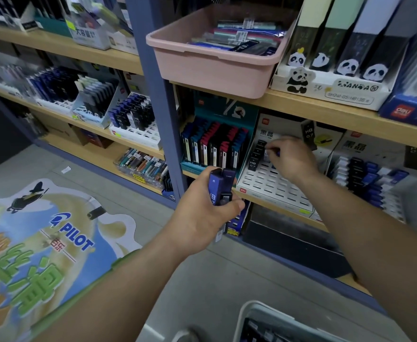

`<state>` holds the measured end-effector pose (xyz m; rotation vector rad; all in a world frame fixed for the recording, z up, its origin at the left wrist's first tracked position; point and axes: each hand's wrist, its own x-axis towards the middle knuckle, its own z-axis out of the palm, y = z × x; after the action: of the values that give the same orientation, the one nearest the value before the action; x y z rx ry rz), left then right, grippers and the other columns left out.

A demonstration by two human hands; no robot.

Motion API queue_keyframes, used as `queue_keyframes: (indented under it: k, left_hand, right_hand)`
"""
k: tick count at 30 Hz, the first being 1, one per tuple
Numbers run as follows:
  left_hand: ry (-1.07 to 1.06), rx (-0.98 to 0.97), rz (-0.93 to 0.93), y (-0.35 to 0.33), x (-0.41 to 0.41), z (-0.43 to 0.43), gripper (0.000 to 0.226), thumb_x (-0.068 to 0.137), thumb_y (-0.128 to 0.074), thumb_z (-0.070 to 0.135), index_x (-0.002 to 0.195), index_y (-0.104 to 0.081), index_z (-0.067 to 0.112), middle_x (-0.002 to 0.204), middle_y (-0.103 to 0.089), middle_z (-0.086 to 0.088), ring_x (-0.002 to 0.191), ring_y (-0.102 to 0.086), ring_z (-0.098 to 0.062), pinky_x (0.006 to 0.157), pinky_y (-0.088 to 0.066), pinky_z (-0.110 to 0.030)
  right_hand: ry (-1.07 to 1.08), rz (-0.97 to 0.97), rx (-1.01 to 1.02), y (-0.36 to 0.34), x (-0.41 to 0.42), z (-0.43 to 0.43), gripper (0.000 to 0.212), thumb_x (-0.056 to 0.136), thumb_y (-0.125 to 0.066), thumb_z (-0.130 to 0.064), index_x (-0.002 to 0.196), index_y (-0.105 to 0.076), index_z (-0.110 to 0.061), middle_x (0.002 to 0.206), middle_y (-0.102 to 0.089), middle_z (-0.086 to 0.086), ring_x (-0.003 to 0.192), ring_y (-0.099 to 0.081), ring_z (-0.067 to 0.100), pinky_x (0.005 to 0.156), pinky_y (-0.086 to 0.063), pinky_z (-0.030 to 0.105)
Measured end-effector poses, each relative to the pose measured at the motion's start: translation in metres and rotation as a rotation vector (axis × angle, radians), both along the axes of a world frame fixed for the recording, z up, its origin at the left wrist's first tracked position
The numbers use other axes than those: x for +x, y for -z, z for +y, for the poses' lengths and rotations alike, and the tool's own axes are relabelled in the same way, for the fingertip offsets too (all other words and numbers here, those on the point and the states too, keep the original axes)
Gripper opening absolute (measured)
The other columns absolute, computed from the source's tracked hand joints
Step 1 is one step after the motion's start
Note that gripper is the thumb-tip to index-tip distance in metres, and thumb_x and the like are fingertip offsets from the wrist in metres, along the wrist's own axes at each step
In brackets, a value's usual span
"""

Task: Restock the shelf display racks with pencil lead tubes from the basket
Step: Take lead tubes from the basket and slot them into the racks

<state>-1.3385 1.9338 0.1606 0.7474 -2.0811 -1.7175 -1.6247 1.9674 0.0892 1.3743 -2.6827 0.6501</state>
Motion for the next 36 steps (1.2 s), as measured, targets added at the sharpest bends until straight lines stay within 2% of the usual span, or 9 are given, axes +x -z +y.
queue_keyframes:
  k: [4,6,10,14,20,23,29,32,36]
  left_hand:
    - [-0.032,-0.009,0.001,-0.001,-0.002,0.000,0.026,0.089,-0.074,0.019,0.106,-0.056,0.024,0.079,-0.067,0.008,0.068,-0.061,0.000,0.057,-0.047,-0.010]
    - [-0.046,-0.004,0.016,-0.003,-0.004,0.003,0.025,0.089,-0.073,0.022,0.109,-0.057,0.022,0.082,-0.068,-0.001,0.070,-0.063,-0.009,0.055,-0.050,-0.019]
    - [-0.080,0.149,0.116,-0.008,-0.015,0.016,0.027,0.088,-0.075,0.017,0.110,-0.059,0.020,0.083,-0.069,-0.002,0.080,-0.068,-0.020,0.073,-0.059,-0.035]
    - [-0.088,0.375,0.236,-0.017,-0.030,0.044,0.022,0.088,-0.074,0.010,0.103,-0.060,0.019,0.075,-0.067,-0.004,0.076,-0.065,-0.023,0.080,-0.056,-0.045]
    - [-0.099,0.341,0.284,-0.025,-0.049,0.097,0.029,0.085,-0.076,0.013,0.105,-0.057,0.006,0.070,-0.063,-0.005,0.069,-0.063,-0.022,0.067,-0.055,-0.041]
    - [-0.094,0.202,0.241,-0.023,-0.054,0.116,0.037,0.086,-0.078,0.020,0.106,-0.054,0.000,0.079,-0.063,-0.012,0.071,-0.064,-0.021,0.070,-0.054,-0.039]
    - [-0.150,0.132,0.180,-0.023,-0.062,0.151,0.064,0.072,-0.075,0.056,0.117,-0.051,0.018,0.090,-0.068,0.006,0.076,-0.066,-0.003,0.080,-0.055,-0.031]
    - [-0.168,0.152,0.167,-0.023,-0.071,0.159,0.038,0.090,-0.060,0.053,0.112,-0.047,0.024,0.078,-0.068,0.010,0.064,-0.065,-0.004,0.071,-0.054,-0.030]
    - [-0.210,0.290,0.173,-0.021,-0.082,0.160,0.015,0.101,-0.050,0.044,0.099,-0.049,0.028,0.074,-0.070,0.008,0.067,-0.066,-0.013,0.079,-0.056,-0.044]
  right_hand:
    - [-0.049,-0.086,-0.168,-0.022,0.035,0.021,0.028,0.094,-0.061,-0.023,0.121,-0.068,-0.022,0.113,-0.061,-0.001,0.100,-0.060,0.018,0.088,-0.049,0.032]
    - [-0.116,-0.333,-0.267,-0.037,0.073,0.045,0.020,0.095,-0.062,-0.020,0.112,-0.070,-0.025,0.102,-0.064,-0.011,0.089,-0.061,0.004,0.083,-0.051,0.028]
    - [-0.250,-0.798,-0.181,-0.061,0.135,0.105,0.019,0.095,-0.063,-0.018,0.111,-0.064,-0.029,0.102,-0.070,-0.009,0.096,-0.068,0.015,0.086,-0.057,0.044]
    - [-0.201,-1.177,-0.171,-0.080,0.168,0.149,0.050,0.077,-0.069,-0.043,0.120,-0.054,-0.023,0.114,-0.069,0.002,0.101,-0.071,0.020,0.089,-0.058,0.045]
    - [-0.024,-1.229,-0.392,-0.087,0.184,0.186,0.013,0.098,-0.058,-0.014,0.107,-0.065,-0.009,0.100,-0.072,0.020,0.081,-0.074,0.025,0.075,-0.061,0.031]
    - [0.009,-1.206,-0.454,-0.091,0.185,0.205,0.011,0.099,-0.057,-0.012,0.103,-0.068,-0.012,0.098,-0.074,0.015,0.081,-0.075,0.027,0.072,-0.061,0.029]
    - [0.058,-1.271,-0.532,-0.090,0.183,0.226,0.014,0.101,-0.055,-0.012,0.103,-0.068,-0.009,0.095,-0.074,0.016,0.079,-0.075,0.029,0.071,-0.061,0.030]
    - [0.077,-1.288,-0.559,-0.089,0.181,0.231,0.013,0.101,-0.054,-0.011,0.105,-0.067,-0.010,0.096,-0.074,0.020,0.080,-0.075,0.030,0.070,-0.062,0.029]
    - [0.073,-1.312,-0.566,-0.084,0.174,0.233,0.015,0.101,-0.054,-0.012,0.109,-0.067,-0.011,0.097,-0.074,0.018,0.082,-0.075,0.031,0.074,-0.062,0.032]
